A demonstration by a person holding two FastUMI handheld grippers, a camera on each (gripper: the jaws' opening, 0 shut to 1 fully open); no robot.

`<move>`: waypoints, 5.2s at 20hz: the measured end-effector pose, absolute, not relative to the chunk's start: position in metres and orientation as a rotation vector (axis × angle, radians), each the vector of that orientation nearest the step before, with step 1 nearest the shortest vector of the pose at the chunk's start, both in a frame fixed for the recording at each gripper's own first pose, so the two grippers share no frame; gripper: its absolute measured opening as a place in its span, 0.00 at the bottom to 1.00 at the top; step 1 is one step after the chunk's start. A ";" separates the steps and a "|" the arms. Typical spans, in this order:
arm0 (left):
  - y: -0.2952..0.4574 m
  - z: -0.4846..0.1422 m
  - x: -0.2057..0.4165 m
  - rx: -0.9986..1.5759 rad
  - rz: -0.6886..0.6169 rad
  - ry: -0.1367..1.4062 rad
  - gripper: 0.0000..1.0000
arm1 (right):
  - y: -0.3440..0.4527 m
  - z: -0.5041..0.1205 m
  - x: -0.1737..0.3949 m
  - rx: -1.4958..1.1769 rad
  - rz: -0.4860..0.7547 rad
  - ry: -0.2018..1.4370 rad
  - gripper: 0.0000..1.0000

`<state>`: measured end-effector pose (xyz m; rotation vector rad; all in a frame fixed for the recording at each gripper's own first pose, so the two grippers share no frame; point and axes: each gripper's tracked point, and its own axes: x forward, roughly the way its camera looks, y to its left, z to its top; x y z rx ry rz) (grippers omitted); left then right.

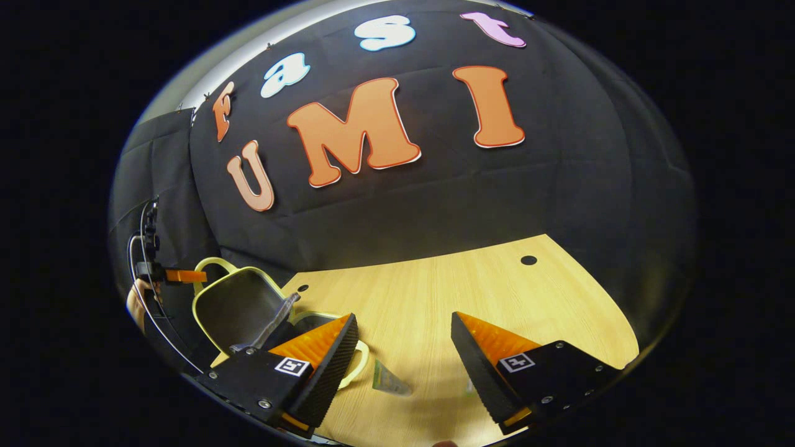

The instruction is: First open the suitcase, pack the skin care products into it, and then close the suitcase.

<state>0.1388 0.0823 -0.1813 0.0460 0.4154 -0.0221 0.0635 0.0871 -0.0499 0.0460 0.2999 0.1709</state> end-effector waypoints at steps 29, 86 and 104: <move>0.331 -0.384 0.139 0.046 0.216 0.651 0.84 | 0.131 -0.060 0.062 -0.039 0.159 0.370 0.95; -0.312 -0.452 0.129 0.239 -0.348 0.439 0.23 | -0.017 -0.164 0.011 -0.089 -0.063 0.501 0.96; -0.204 -0.386 0.089 0.181 -0.233 0.510 0.23 | -0.009 -0.280 0.061 -0.179 0.002 0.727 0.58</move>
